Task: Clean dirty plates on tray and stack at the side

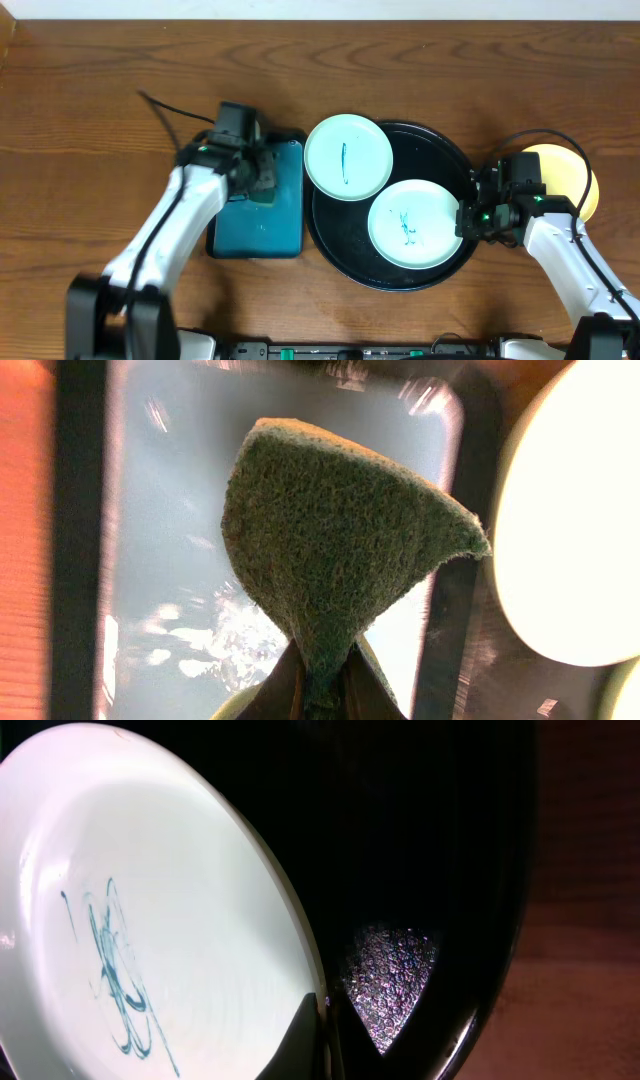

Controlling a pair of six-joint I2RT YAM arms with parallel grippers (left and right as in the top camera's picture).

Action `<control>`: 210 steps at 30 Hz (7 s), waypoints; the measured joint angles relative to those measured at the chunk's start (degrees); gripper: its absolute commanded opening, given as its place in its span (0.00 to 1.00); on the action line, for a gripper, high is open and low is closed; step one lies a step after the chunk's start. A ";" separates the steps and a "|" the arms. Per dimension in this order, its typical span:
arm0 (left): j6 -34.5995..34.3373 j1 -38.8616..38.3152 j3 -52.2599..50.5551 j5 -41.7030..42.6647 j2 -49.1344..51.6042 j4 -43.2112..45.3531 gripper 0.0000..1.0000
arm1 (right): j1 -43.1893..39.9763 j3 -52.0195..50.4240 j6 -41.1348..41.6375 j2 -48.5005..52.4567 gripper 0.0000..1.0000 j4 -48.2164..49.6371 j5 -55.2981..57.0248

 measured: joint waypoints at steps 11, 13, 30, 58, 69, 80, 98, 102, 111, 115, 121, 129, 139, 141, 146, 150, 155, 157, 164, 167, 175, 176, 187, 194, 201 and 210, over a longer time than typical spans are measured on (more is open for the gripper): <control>4.35 6.10 0.00 9.11 -5.40 -0.04 0.07 | 0.00 0.00 0.00 0.00 0.01 0.37 0.00; 5.70 7.15 0.00 12.09 -5.40 -0.09 0.08 | 0.00 0.00 0.00 0.00 0.01 0.39 0.00; 19.06 15.17 -1.88 30.86 -5.40 -1.27 0.08 | 0.00 0.00 0.00 0.00 0.01 0.57 0.00; 19.91 18.14 -7.65 37.75 -5.40 2.16 0.07 | 0.00 0.00 0.00 0.00 0.01 0.59 0.00; 19.91 18.14 -7.65 37.73 -5.40 2.16 0.08 | 0.00 0.00 0.00 0.00 0.01 0.59 0.00; 19.91 18.14 -7.65 37.73 -5.40 2.19 0.08 | 0.00 0.00 0.00 0.00 0.01 0.59 0.00; 19.91 18.14 -7.65 37.75 -5.40 2.47 0.08 | 0.00 0.00 0.00 0.00 0.01 0.59 0.00; 19.91 18.14 -7.65 37.75 -5.40 2.49 0.07 | 0.00 0.00 0.00 0.00 0.01 0.59 0.00; 19.91 18.14 -7.65 37.75 -5.40 2.49 0.07 | 0.00 0.00 0.00 0.00 0.01 0.59 0.00; 19.91 18.14 -7.65 37.75 -5.40 2.49 0.07 | 0.00 0.00 0.00 0.00 0.01 0.59 0.00; 19.91 18.14 -7.65 37.75 -5.40 2.49 0.07 | 0.00 0.00 0.00 0.00 0.01 0.59 0.00; 19.91 18.14 -7.65 37.75 -5.40 2.51 0.08 | 0.00 0.00 0.00 0.00 0.01 0.59 0.00; 14.56 17.79 -7.65 32.57 -5.40 2.99 0.08 | 0.00 0.00 0.00 0.00 0.01 0.61 0.00; 9.90 16.92 -7.69 25.64 -5.40 2.75 0.07 | 0.00 0.00 0.00 0.00 0.01 0.66 -0.02; 1.64 11.13 -7.72 8.11 -5.40 2.71 0.08 | 0.00 0.00 0.00 0.00 0.01 0.76 -0.02; -0.76 5.25 -7.72 -1.20 -5.40 2.73 0.07 | 0.00 0.00 0.00 0.00 0.01 0.76 -0.02; -1.86 -1.53 -7.72 -9.51 -5.40 2.71 0.08 | 0.00 0.00 0.00 0.00 0.01 0.79 0.00; -1.99 -3.61 -7.72 -11.28 -5.40 2.45 0.07 | 0.00 0.00 0.00 0.00 0.01 0.79 -0.02; -1.97 -5.53 -5.99 -13.03 -5.38 -6.84 0.07 | 0.28 0.00 0.00 0.00 0.01 0.76 -0.02; -1.66 -5.60 -1.57 -9.07 -5.40 -8.26 0.07 | 1.81 0.00 0.00 0.00 0.01 0.39 -0.70; -1.55 -12.02 1.60 5.01 -5.40 -2.21 0.07 | 6.91 -0.15 0.33 0.00 0.01 -0.74 -2.12; -1.57 -13.77 1.60 5.99 -5.40 -1.29 0.08 | 7.23 -0.31 0.46 0.00 0.01 -0.70 -2.25; -6.27 -29.16 1.79 9.25 1.99 8.76 0.07 | 8.09 -6.10 1.55 0.00 0.01 3.74 -2.71; -9.35 -36.04 1.79 9.27 10.12 14.71 0.07 | 8.31 -8.37 2.16 -0.02 0.01 7.76 -3.10; -10.95 -40.85 1.79 9.25 14.64 16.76 0.07 | 8.31 -8.72 2.14 -0.02 0.01 8.85 -3.30; -14.34 -41.88 3.23 0.96 17.27 9.29 0.07 | 8.31 -8.85 2.16 -0.02 0.01 8.94 -4.00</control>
